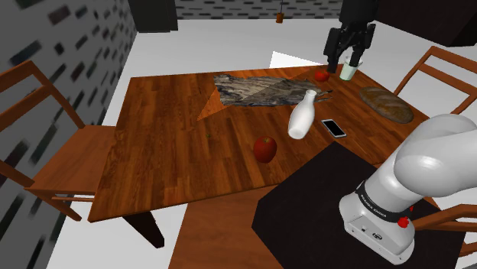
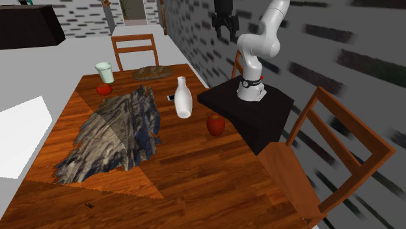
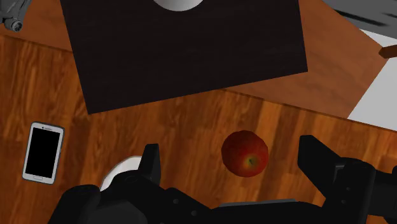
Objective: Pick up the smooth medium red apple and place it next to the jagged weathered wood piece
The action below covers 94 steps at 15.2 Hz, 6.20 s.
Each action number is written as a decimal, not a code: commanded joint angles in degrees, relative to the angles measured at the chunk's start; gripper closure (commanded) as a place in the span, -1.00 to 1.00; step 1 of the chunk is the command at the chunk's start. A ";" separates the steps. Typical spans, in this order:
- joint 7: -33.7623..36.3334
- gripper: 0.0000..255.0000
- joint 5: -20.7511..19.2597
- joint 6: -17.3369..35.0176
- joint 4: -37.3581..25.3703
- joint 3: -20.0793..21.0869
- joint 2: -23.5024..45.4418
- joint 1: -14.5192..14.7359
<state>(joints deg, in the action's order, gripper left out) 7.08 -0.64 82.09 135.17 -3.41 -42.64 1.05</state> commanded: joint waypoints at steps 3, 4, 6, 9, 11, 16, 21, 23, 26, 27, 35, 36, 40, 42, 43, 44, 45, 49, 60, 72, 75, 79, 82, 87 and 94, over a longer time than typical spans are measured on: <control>-0.29 -1.00 0.29 3.89 2.21 0.24 1.83 0.52; -0.44 -1.00 0.44 5.86 3.20 0.36 2.87 0.80; -0.75 -1.00 0.74 9.82 4.98 0.61 5.20 1.36; -1.25 -1.00 1.23 15.80 7.07 1.02 9.30 2.21; -1.60 -1.00 1.57 19.79 8.07 1.31 12.43 2.79; -2.55 -1.00 2.48 29.59 9.16 2.09 21.47 4.23; -3.57 -1.00 3.39 38.70 8.19 3.01 31.87 5.60; -3.96 -1.00 3.72 42.04 7.25 3.41 36.29 6.10; -4.49 -1.00 4.10 46.38 5.37 4.01 42.67 6.76; -4.51 -1.00 4.15 47.22 5.76 4.04 43.13 6.78; -4.71 -1.00 4.50 52.80 7.97 4.20 46.49 6.92; -4.71 -1.00 4.50 52.80 7.97 4.20 46.50 6.92; -4.71 -1.00 4.50 52.80 7.96 4.20 46.50 6.92; -4.71 1.00 4.50 52.78 7.96 4.20 46.49 6.92; -4.71 1.00 4.50 52.78 7.96 4.20 46.49 6.92; -4.71 1.00 4.50 52.78 7.96 4.20 46.49 6.92; -4.71 1.00 4.50 52.78 7.96 4.20 46.49 6.92; -4.71 1.00 4.50 52.78 7.96 4.20 46.49 6.92; -4.26 1.00 4.15 45.39 6.64 4.13 40.40 6.86; -3.75 1.00 3.83 35.45 3.20 4.07 33.90 6.79; -3.64 1.00 3.76 32.99 2.06 4.05 32.58 6.77; -3.50 1.00 3.69 29.73 0.36 4.03 31.01 6.75; -3.39 1.00 3.64 27.30 -1.04 4.01 29.99 6.74; -3.23 1.00 3.57 23.30 -3.61 3.98 28.55 6.72; -7.04 1.00 1.84 20.48 -4.42 1.33 26.68 4.69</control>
<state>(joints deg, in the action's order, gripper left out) 1.61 1.85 102.73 130.27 -1.05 -15.36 6.53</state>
